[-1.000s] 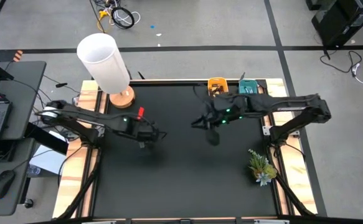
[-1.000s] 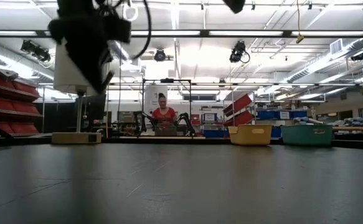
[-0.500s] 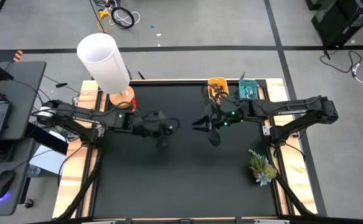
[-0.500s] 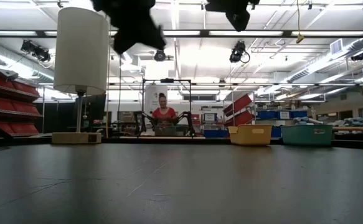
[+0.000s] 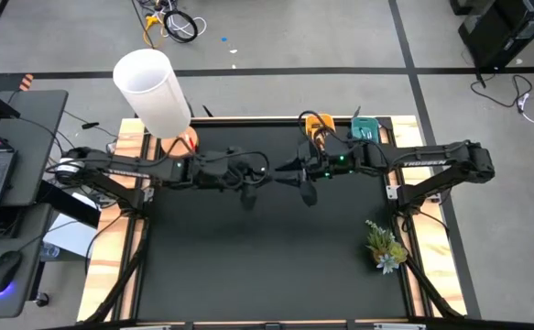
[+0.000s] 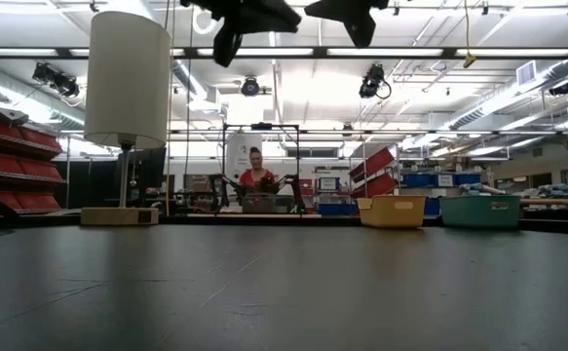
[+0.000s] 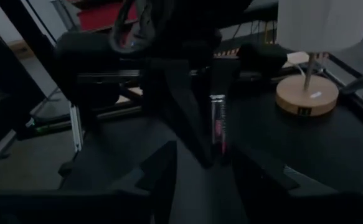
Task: Sort batteries
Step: Put the silver battery into the blue bin
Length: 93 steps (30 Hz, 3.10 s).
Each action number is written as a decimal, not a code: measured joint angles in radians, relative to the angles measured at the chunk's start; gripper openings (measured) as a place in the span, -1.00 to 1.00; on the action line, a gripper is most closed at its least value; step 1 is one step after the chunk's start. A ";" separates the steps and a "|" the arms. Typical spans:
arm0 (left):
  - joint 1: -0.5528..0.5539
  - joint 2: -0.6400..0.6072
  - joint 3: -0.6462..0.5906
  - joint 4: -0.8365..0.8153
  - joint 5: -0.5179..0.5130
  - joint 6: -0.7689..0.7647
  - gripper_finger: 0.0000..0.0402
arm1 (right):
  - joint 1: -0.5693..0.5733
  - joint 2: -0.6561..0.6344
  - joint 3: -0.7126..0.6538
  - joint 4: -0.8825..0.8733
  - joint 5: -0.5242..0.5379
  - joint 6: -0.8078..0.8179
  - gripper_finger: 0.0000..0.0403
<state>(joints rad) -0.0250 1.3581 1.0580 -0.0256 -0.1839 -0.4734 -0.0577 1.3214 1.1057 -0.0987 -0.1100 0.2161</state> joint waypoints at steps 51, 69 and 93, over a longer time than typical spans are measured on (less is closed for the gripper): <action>-0.001 0.017 -0.001 -0.112 -0.090 -0.183 -0.02 | -0.100 0.073 0.009 -0.005 0.040 0.050 -0.88; -0.042 0.016 -0.001 -0.058 -0.110 -0.346 -0.05 | -0.624 0.079 0.071 -0.862 0.395 0.050 -0.88; -0.043 0.016 -0.001 0.019 -0.094 -0.338 -0.05 | -0.867 0.084 0.042 -1.058 0.394 -0.012 -0.76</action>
<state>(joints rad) -0.0677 1.3739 1.0573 -0.0069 -0.2781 -0.8109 -0.9245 1.4059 1.1475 -1.1562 0.2844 0.2043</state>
